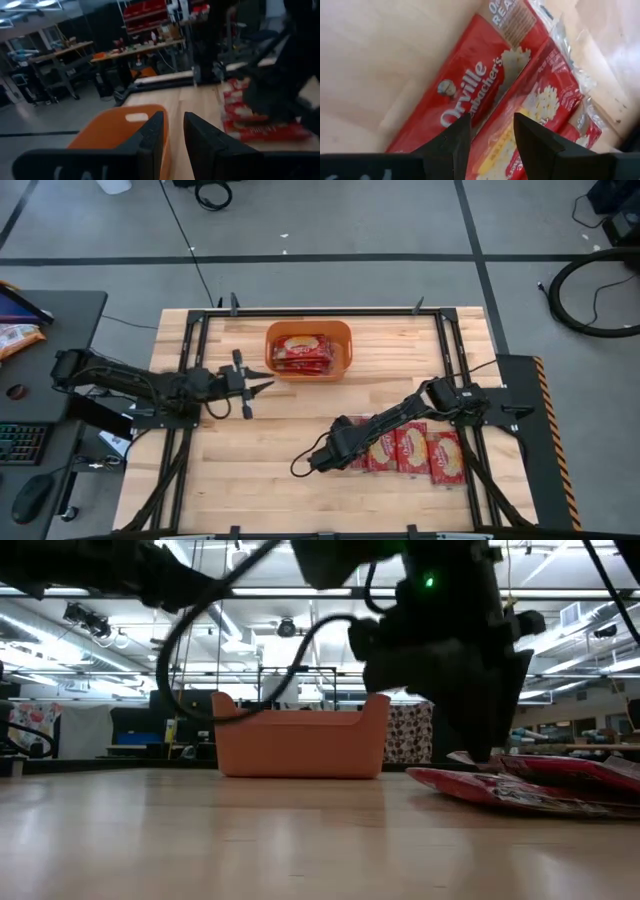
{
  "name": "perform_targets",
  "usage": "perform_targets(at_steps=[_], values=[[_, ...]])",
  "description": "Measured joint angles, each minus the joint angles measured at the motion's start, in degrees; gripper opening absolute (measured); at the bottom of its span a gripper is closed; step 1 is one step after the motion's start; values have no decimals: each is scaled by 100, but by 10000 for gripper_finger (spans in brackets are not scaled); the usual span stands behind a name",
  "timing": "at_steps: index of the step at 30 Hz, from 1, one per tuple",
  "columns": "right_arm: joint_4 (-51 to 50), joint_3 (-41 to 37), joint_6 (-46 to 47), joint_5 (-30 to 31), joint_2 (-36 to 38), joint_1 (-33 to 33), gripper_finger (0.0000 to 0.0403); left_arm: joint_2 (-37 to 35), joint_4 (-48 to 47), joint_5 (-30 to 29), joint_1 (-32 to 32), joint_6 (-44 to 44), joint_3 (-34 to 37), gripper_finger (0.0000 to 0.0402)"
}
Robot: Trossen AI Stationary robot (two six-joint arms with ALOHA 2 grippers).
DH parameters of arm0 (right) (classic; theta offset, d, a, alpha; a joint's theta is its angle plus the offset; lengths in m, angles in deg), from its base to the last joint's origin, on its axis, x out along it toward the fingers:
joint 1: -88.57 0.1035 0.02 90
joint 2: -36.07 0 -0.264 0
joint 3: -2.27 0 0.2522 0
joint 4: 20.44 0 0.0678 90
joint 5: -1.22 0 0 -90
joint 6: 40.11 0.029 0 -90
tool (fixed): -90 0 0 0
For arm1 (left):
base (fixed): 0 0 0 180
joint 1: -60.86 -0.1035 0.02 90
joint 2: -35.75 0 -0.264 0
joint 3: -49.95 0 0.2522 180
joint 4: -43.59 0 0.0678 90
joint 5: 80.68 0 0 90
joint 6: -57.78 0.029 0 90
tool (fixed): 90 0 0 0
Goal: Sort popcorn bags into baskets
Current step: Put the red popcorn bag into the orange bin
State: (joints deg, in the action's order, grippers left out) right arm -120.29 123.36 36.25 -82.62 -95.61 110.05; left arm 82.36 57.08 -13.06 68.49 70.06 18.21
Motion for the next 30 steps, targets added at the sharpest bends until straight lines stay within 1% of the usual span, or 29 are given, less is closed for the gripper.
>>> perform_targets(at_steps=[3,7,12,15,17,19,20,21,24,26,28,30], values=[[-62,4,-1,-100,-148,-63,154,-128,-73,7,4,6,-15,79],[-419,-3,3,-205,-358,-138,154,-129,-295,14,39,-209,-10,79],[-401,-36,-274,-272,-417,-155,146,-128,-626,14,83,-335,-12,79],[-396,-38,-404,-289,-385,-145,114,-128,-709,15,146,-444,-12,79],[-396,-36,-482,-332,-365,-109,78,-127,-776,14,217,-455,-12,79],[-397,-37,-579,-470,-365,-73,32,-183,-804,15,335,-414,-12,80],[-400,-38,-690,-543,-365,-56,17,-250,-850,14,409,-378,-12,80],[-400,-38,-771,-596,-365,-37,11,-342,-943,-1,474,-294,-15,80],[-391,-38,-881,-625,-306,34,14,-802,-1332,-209,650,-269,-15,80],[-389,43,-980,-610,-202,97,8,-1171,-1591,-288,735,-312,-15,80],[-380,143,-1127,-463,-49,152,6,-1494,-1667,-237,816,-410,35,80],[-381,316,-1207,-86,88,192,7,-1783,-1680,-91,867,-412,169,79]])
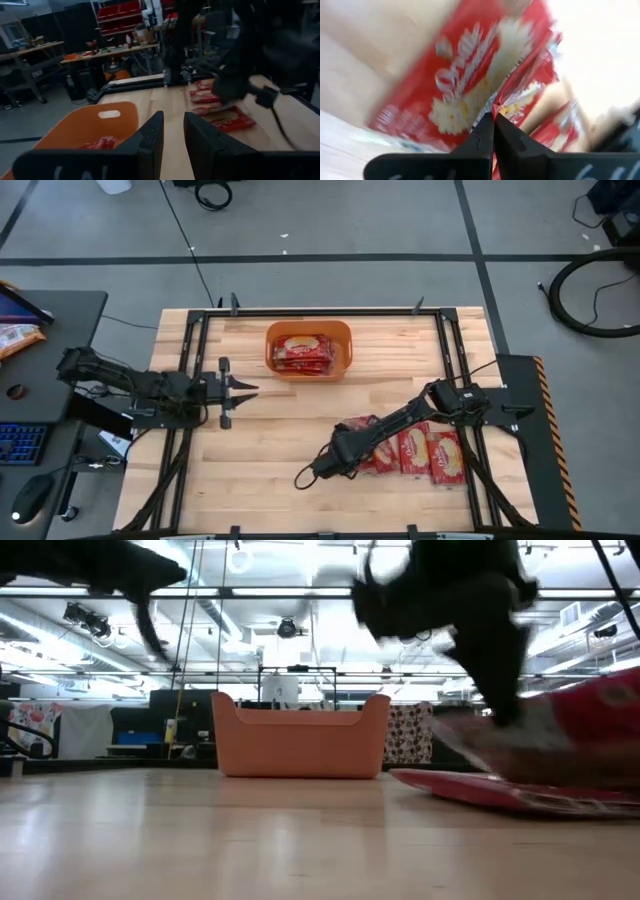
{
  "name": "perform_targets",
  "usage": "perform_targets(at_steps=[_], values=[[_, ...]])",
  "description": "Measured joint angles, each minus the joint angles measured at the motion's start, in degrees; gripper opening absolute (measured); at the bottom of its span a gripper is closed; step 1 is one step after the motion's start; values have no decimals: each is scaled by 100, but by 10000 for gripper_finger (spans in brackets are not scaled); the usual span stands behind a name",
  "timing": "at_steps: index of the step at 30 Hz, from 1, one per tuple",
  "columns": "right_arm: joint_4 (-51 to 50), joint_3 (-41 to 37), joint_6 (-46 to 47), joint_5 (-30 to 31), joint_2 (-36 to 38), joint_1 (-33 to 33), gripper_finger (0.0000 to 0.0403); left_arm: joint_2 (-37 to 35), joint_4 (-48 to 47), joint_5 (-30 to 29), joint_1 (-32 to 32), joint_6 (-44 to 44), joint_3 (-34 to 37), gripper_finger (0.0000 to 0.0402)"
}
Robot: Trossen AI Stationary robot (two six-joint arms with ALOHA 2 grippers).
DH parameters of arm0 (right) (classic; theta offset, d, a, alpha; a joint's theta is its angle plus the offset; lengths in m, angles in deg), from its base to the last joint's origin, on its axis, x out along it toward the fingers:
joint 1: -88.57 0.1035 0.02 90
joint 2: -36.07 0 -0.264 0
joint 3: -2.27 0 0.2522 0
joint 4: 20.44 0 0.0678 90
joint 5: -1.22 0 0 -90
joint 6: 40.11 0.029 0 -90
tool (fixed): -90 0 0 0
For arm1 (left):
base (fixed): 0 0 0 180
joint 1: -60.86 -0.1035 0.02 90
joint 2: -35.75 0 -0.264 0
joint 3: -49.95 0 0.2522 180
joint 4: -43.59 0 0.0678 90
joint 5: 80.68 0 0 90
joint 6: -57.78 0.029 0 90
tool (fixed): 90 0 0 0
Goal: Sort popcorn bags into baskets
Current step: Put the red popcorn bag into the orange bin
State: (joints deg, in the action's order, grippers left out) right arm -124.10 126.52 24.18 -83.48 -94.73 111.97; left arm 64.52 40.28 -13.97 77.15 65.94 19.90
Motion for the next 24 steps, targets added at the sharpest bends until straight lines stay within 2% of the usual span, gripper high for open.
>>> perform_targets(at_steps=[5,8,12,17,21,24], values=[[-8,372,-473,1346,367,29,5,-452,6,61,7,-68,332,79],[12,575,-1192,2192,442,17,5,-599,27,64,9,-133,356,80],[302,840,-2866,3149,448,-27,5,-589,-5,64,9,-350,356,79],[1554,847,-5395,3855,448,-230,6,-543,-152,204,7,-942,359,79],[2192,847,-6658,4321,445,-558,7,-517,-134,227,9,-1681,359,79],[2657,847,-7511,4912,445,-804,7,-522,-142,267,7,-1977,357,79]])
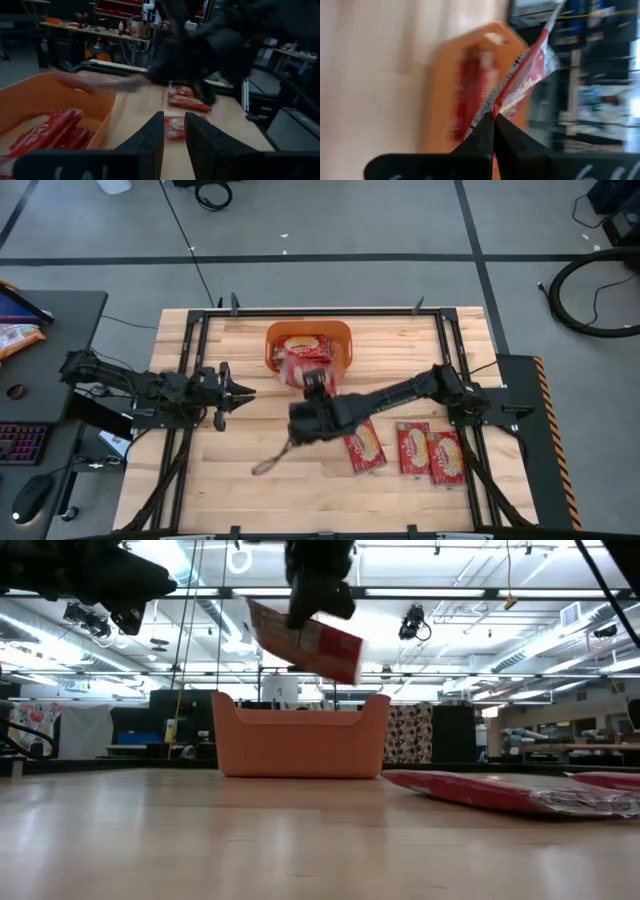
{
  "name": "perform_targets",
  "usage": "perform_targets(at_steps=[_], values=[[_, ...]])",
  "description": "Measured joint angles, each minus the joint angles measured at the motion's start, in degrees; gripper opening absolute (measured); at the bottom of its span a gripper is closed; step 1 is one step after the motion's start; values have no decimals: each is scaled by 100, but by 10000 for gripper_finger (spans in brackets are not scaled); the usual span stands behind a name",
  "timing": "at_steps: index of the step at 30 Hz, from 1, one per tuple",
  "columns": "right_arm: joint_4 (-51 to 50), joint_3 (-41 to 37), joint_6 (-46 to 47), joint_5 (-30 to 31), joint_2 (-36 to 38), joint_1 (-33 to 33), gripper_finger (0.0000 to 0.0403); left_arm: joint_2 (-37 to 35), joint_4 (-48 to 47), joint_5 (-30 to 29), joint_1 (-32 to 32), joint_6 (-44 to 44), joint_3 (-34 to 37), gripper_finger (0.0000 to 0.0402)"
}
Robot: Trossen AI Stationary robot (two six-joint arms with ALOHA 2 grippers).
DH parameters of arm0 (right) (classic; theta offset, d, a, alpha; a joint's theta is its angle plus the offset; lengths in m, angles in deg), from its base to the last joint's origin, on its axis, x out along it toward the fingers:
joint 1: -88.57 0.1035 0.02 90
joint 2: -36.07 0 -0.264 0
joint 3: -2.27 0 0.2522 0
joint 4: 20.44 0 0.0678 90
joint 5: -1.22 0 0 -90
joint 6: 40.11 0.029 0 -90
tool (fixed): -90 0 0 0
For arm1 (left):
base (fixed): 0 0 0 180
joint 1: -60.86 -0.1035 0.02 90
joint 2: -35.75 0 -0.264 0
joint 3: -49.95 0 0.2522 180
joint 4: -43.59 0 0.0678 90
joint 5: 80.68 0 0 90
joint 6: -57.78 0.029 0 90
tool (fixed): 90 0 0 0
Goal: Sort popcorn bags into baskets
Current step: Put the red popcorn bag into the orange bin
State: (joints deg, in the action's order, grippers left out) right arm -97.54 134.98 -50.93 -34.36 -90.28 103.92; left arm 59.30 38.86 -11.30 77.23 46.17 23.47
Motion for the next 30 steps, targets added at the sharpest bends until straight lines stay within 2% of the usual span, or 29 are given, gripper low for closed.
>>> perform_targets(at_steps=[2,4,10,14,20,23,27,30], values=[[278,0,-672,-65,0,-214,7,-71,-149,100,-1,25,-80,79],[440,0,-1072,-432,0,-471,7,-209,-318,159,4,60,-202,79],[547,0,-1446,-948,-2,-1227,8,-898,-922,135,-1,236,-215,79],[994,-106,-2174,-1477,-2,-1602,8,-1320,-800,138,-1,516,4,79],[1946,-622,-3380,-2302,-7,-2060,9,-1769,-32,312,2,1225,486,79],[2245,-842,-3435,-2338,-13,-2230,22,-1940,18,265,2,1474,571,79],[2258,-852,-3160,-2147,-11,-2297,71,-2132,-86,247,2,1604,572,79],[2257,-857,-2934,-1537,-8,-2166,119,-2239,-170,236,0,1707,572,79]])
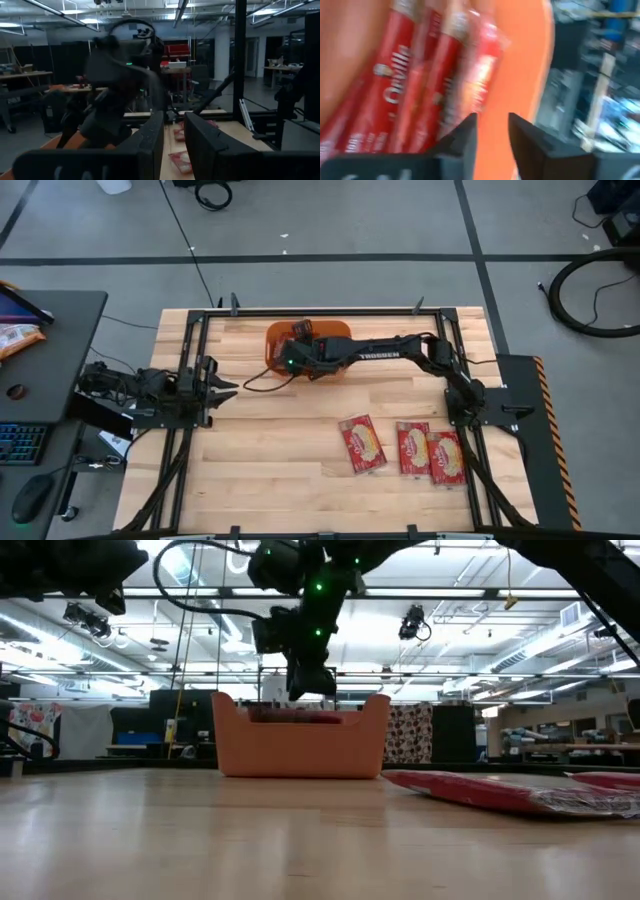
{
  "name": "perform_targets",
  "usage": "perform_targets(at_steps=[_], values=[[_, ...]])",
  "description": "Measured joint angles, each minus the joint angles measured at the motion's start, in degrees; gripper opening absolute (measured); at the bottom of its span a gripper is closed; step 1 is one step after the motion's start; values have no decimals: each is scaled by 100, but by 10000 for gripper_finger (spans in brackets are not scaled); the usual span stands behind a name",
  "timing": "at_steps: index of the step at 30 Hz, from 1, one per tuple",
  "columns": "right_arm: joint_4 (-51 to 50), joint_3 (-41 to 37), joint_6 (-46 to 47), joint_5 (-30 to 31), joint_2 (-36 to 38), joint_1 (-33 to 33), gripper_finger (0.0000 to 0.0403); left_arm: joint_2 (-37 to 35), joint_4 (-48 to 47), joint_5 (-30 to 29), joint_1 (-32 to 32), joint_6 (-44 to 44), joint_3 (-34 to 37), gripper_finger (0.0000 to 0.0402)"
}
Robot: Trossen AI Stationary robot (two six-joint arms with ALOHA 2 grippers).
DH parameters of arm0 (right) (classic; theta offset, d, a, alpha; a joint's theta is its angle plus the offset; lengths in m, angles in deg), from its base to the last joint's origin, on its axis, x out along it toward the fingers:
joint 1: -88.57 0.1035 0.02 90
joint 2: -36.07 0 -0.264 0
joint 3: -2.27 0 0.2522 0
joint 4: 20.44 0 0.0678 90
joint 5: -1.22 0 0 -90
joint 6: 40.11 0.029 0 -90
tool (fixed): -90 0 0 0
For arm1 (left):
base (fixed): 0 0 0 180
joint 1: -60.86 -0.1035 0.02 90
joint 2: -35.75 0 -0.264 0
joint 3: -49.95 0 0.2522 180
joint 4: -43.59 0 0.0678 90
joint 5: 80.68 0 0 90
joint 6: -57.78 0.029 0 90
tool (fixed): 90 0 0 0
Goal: Sort popcorn bags into baskets
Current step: Put the red popcorn bag into the orange bin
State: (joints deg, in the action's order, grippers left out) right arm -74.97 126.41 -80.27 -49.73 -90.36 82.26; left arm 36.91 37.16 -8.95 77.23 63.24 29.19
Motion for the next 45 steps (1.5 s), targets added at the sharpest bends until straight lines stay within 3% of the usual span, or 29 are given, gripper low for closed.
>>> perform_targets(at_steps=[4,7,13,21,26,33,45], values=[[-27,60,548,1200,7,470,174,-16,-7,-92,-7,29,0,79],[-52,165,1143,1316,22,923,198,-16,-2,-230,-7,39,0,79],[-298,319,3400,427,26,1678,204,-5,-36,-253,-7,37,-2,79],[-1797,200,6631,-58,8,2316,201,-5,-27,-253,-7,127,-4,79],[-2654,200,8493,-849,-132,2586,201,-5,-24,-255,-7,700,-4,79],[-3301,216,9926,-1836,-472,2813,201,-5,4,-270,-7,723,-7,79],[-3523,-26,10916,-2166,-482,3031,201,-3,0,-269,-7,721,-7,79]])
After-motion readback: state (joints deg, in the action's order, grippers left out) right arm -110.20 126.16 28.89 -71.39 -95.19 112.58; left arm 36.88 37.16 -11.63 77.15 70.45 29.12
